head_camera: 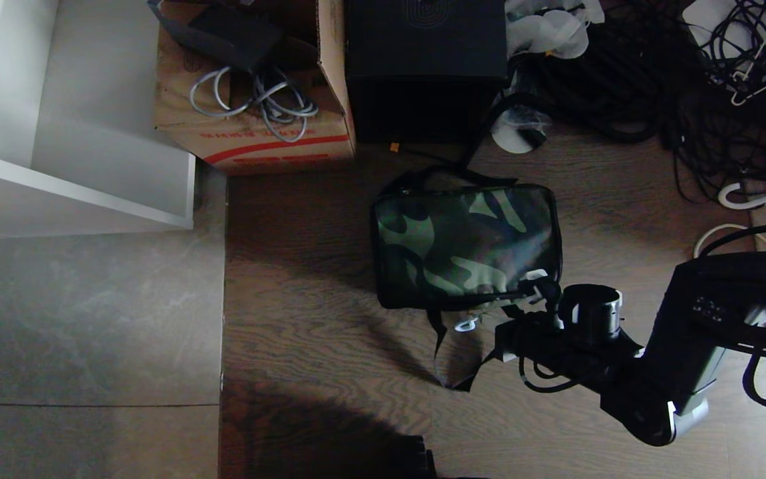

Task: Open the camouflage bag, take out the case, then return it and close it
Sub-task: Open the top of the storage box

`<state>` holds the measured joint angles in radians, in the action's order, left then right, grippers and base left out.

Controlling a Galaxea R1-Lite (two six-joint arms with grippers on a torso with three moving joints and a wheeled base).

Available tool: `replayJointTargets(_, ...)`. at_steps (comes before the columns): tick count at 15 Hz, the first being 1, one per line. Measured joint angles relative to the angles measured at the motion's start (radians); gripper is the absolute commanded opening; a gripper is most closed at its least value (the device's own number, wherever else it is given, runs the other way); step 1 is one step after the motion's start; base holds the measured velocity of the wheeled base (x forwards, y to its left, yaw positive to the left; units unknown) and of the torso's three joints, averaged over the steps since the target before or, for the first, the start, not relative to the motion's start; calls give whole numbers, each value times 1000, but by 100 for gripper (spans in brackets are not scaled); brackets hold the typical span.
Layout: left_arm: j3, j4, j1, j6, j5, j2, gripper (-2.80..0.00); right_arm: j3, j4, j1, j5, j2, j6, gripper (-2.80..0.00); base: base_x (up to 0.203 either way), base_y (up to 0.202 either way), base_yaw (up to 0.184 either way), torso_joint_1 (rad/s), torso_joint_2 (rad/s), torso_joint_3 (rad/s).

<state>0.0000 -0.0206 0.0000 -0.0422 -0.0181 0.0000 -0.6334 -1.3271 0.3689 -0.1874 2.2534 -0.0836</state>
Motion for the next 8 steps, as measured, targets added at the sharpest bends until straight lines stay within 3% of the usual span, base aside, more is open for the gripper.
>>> replayJointTargets(5, 0, 0, 0, 0, 0, 0, -280, 23, 16, -25, -5, -17, 3, -280, 0, 0, 0, 0, 0, 0)
replayJointTargets(8, 0, 0, 0, 0, 0, 0, -280, 39, 74, -58, -25, -49, 51, -280, 0, 0, 0, 0, 0, 0)
